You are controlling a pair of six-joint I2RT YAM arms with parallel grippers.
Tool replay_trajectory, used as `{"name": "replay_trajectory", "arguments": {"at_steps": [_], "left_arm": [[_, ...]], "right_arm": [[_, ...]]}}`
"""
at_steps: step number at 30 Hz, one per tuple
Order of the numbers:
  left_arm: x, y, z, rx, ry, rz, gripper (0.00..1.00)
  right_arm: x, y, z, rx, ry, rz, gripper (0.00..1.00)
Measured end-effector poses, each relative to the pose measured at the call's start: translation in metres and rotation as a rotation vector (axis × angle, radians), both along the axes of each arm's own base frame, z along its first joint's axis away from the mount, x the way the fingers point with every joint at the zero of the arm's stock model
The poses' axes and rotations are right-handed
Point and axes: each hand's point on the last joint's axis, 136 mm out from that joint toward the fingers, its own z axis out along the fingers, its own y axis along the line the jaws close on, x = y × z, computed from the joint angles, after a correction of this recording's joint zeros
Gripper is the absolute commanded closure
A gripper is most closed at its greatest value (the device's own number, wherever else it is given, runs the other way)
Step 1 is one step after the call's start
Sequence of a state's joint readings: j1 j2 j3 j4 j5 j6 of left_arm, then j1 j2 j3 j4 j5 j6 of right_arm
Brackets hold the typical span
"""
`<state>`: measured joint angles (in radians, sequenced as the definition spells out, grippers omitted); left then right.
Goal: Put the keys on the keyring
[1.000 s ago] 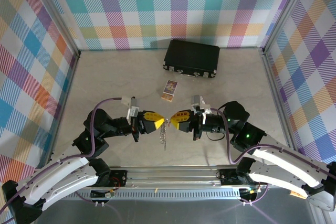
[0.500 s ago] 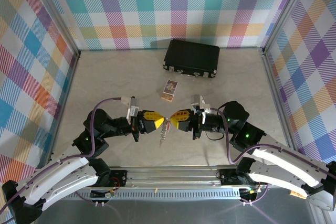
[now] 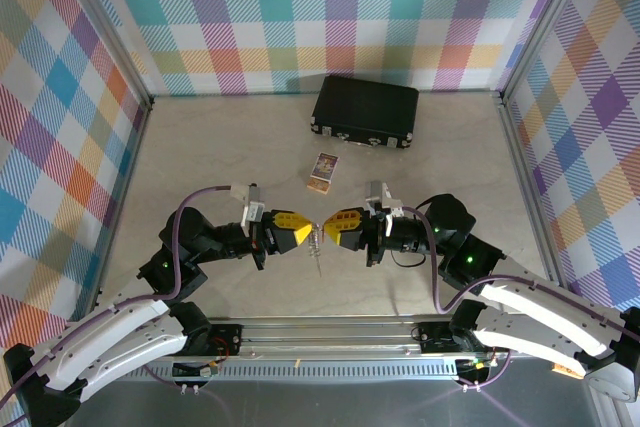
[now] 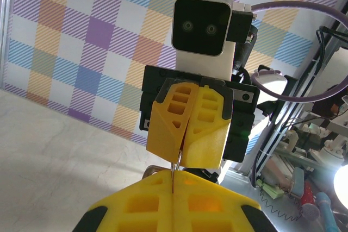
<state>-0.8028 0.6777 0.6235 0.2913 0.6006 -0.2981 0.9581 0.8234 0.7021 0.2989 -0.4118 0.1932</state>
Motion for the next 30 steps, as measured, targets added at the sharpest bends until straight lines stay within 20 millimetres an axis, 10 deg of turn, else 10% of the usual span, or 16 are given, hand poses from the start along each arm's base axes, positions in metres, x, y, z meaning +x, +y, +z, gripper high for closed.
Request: {"name": "replay_trajectory", "arguments": {"at_steps": [30], "left_arm": [[0.0022, 0.0001, -0.0003, 0.001, 0.0, 0.012, 1.0]], "right_arm": [[0.0017, 0.0007, -0.001, 0.004, -0.002, -0.009, 1.0]]}}
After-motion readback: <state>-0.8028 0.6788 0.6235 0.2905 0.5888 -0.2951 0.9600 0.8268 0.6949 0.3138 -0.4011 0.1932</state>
